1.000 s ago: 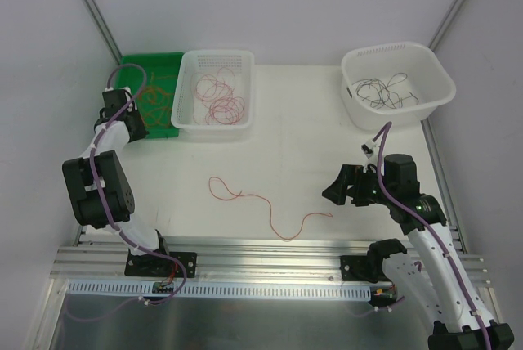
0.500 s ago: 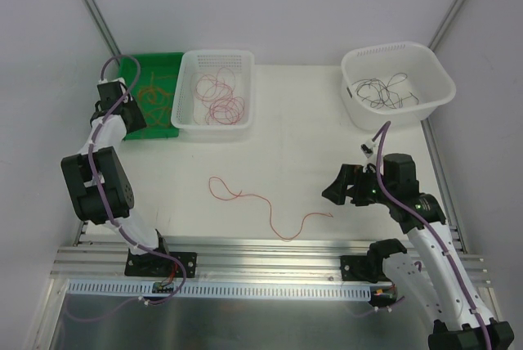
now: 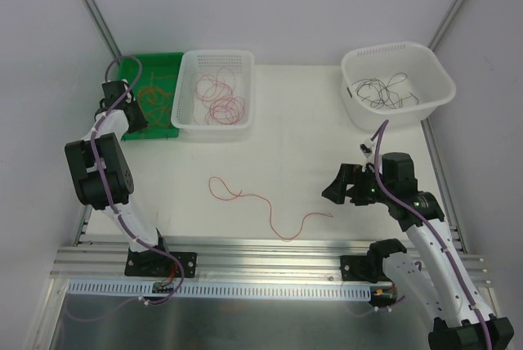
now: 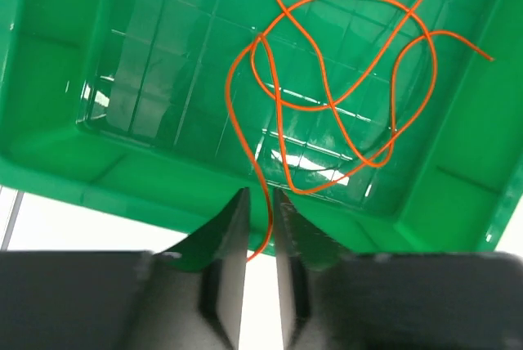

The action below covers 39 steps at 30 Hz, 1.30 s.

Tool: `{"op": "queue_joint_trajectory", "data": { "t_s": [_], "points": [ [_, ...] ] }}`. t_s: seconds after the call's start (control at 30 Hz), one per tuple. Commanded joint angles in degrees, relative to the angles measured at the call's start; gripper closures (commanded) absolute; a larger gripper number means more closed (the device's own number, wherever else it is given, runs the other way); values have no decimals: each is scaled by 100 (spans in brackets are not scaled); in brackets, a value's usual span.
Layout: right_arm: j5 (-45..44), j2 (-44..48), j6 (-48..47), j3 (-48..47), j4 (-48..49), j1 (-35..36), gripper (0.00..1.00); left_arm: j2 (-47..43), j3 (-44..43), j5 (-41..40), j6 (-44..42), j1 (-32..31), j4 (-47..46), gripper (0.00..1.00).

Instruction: Untangle the cables

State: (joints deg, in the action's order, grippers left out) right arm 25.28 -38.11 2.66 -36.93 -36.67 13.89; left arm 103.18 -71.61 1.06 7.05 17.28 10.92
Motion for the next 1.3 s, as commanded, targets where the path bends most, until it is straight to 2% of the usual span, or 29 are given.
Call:
{"op": "queue_joint_trajectory", "data": {
  "t_s": [0.0,0.07,0.13,0.33,0.6,0.67,0.77,0.93,1.07,1.13,1.2,1.23,1.27],
  "points": [
    [-40,-12,-107,-51,133,35,3,159,-221,-71,69,-31,-11,84],
    [-49,-21,-99,-43,133,44,3,185,-291,-53,69,-32,-11,95],
    [-58,-21,-99,-34,125,35,3,212,-344,-27,69,-49,-19,100],
    [-84,-39,-99,-60,107,35,3,212,-739,26,42,-67,-2,100],
    [-172,-109,-107,-113,46,35,3,729,-1925,201,-2,-75,-11,100],
    [-199,-127,-99,-130,19,43,3,949,-2189,271,-2,-75,-11,93],
    [-242,-144,-107,-166,-25,35,3,1099,-2418,289,-37,-75,-19,78],
    [-339,-267,-90,-236,-227,35,3,977,-2349,403,-2,-67,-19,62],
    [-295,-390,-37,-280,-315,70,3,355,-1971,570,77,-119,-11,47],
    [-321,-460,42,-280,-306,158,3,38,-1665,623,165,-224,-11,31],
    [-392,-575,112,-271,-263,280,3,-524,-1401,580,226,-347,-2,22],
    [-496,-601,217,-271,-262,324,3,-735,-1077,484,357,-400,-11,13],
    [-558,-619,287,-262,-245,403,3,-1190,-900,483,402,-601,-2,11]
  ]
}}
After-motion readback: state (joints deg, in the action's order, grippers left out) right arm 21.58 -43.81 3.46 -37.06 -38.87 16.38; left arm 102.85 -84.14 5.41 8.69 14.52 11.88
